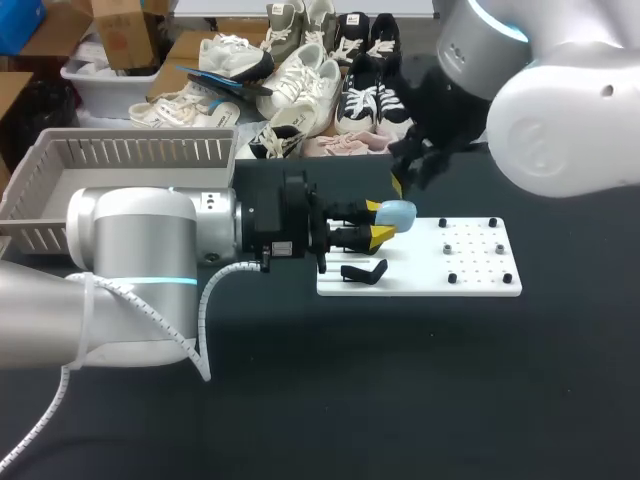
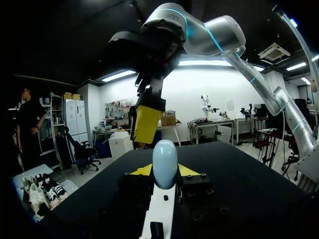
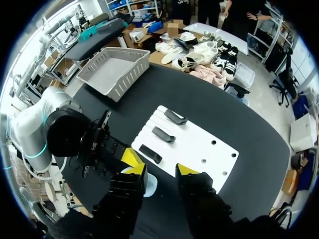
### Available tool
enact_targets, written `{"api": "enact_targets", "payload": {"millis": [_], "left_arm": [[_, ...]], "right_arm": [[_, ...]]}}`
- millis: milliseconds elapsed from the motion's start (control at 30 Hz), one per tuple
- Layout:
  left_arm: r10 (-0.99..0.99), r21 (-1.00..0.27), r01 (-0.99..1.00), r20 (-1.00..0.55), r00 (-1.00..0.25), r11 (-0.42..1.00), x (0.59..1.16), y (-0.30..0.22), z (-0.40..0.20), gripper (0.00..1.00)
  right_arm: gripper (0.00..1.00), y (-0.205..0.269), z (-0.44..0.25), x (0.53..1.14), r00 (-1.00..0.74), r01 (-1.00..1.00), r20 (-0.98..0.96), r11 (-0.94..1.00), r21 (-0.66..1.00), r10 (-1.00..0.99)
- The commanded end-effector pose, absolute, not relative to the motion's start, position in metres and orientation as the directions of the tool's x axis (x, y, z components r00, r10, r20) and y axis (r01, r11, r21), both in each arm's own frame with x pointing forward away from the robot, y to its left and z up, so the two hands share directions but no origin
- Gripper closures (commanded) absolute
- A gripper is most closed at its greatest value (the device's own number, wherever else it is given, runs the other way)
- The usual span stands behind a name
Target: Pick up each earbud case from the left stands, insert the matching earbuds, close the lid, and place the case in the box.
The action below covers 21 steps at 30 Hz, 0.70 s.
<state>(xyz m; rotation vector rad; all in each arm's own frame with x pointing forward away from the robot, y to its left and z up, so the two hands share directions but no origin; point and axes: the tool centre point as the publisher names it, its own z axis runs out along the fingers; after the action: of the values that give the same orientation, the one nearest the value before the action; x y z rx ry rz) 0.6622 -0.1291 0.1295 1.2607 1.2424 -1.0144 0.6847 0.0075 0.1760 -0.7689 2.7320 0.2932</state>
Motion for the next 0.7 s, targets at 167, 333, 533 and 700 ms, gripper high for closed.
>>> {"api": "enact_targets", "payload": {"millis": [167,333,533,700], "left_arm": [[0.101,0.114,0.989,-0.989,0.104,0.094,0.661,-0.13,0.129,1.0],[0.101,0.114,0.989,-0.989,0.104,0.094,0.661,-0.13,0.129,1.0],[0.1,0.127,0.987,-0.988,0.117,0.1,0.666,-0.12,0.131,1.0],[0.128,0.144,0.983,-0.983,0.129,0.113,0.677,-0.091,0.136,1.0]], "right_arm": [[0.65,0.001,0.183,0.67,-0.824,-0.506,-0.368,0.852,0.135,-0.431],[0.65,-0.009,0.195,0.659,-0.83,-0.476,-0.41,0.864,0.165,-0.379],[0.64,-0.016,0.203,0.644,-0.838,-0.441,-0.434,0.879,0.181,-0.33],[0.65,-0.02,0.206,0.636,-0.851,-0.4,-0.441,0.897,0.188,-0.287]]}}
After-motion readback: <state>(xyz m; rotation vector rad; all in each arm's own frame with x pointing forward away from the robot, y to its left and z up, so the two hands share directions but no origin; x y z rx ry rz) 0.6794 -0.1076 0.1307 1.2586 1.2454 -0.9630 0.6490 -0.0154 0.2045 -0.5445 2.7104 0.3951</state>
